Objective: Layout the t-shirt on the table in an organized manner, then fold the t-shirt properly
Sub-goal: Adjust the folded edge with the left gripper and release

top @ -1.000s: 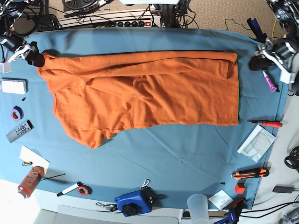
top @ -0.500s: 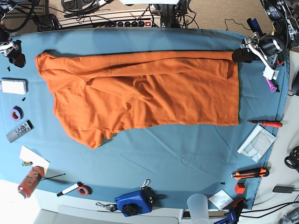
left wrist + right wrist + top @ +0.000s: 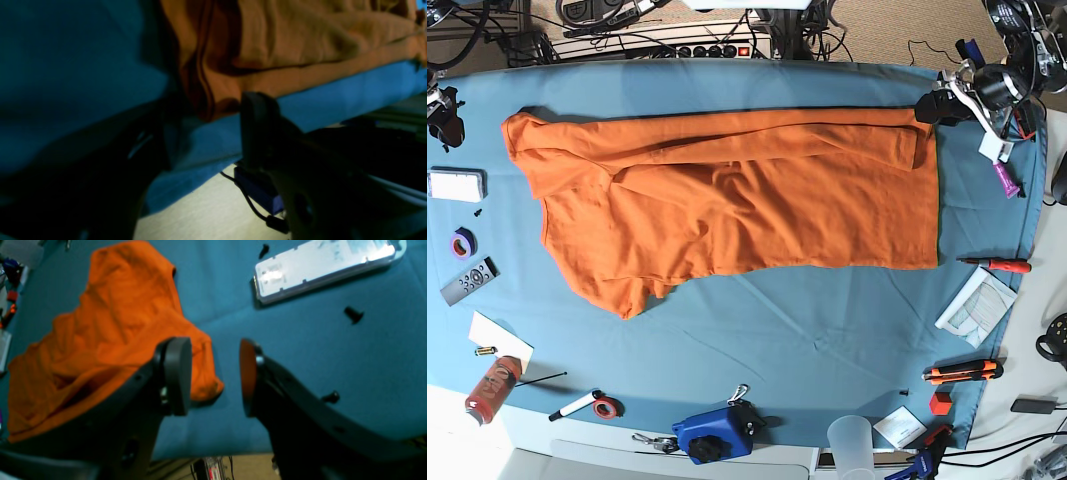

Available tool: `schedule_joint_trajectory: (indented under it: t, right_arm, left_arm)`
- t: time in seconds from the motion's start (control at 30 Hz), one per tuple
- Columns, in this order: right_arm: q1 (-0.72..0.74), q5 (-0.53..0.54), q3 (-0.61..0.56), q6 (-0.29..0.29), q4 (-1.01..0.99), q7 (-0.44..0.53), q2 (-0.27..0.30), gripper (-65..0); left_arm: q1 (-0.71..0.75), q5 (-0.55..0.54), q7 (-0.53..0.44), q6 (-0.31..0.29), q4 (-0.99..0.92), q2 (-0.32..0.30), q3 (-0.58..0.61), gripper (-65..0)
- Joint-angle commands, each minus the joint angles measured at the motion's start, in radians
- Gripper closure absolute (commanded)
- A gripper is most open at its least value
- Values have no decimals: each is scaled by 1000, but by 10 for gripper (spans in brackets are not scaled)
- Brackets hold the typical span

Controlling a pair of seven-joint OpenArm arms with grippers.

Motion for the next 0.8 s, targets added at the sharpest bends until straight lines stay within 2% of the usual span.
schedule_joint_trajectory:
  t: [0.0, 0.2, 0.27, 0.33, 0.4, 0.47, 0.63, 0.77]
  right_arm:
    - [0, 25, 9, 1, 15, 18, 29, -241]
    - [0, 25, 9, 1, 15, 18, 29, -241]
    - [0, 25, 9, 1, 15, 18, 29, -241]
    - [0, 25, 9, 1, 15, 18, 29, -241]
    - [0, 25, 9, 1, 15, 18, 29, -241]
    - [0, 25, 9, 1, 15, 18, 29, -241]
    - [4, 25, 9, 1, 15, 18, 29, -241]
    - [39, 25, 9, 1, 15, 18, 29, -241]
  left_arm:
    - [5, -23, 6, 3, 8, -9, -2, -295]
    - [-12, -2, -17, 8, 7, 37, 4, -294]
    - [-15, 22, -58, 44, 6, 54, 5, -273]
    - [-18, 94, -92, 90, 6, 55, 5, -210]
    - [-23, 163, -98, 126, 6, 50, 5, -108]
    - [-23, 196, -98, 136, 6, 50, 4, 0]
    - [-23, 226, -97, 135, 6, 46, -33, 0]
    - [-23, 226, -66, 123, 6, 11, -70, 0]
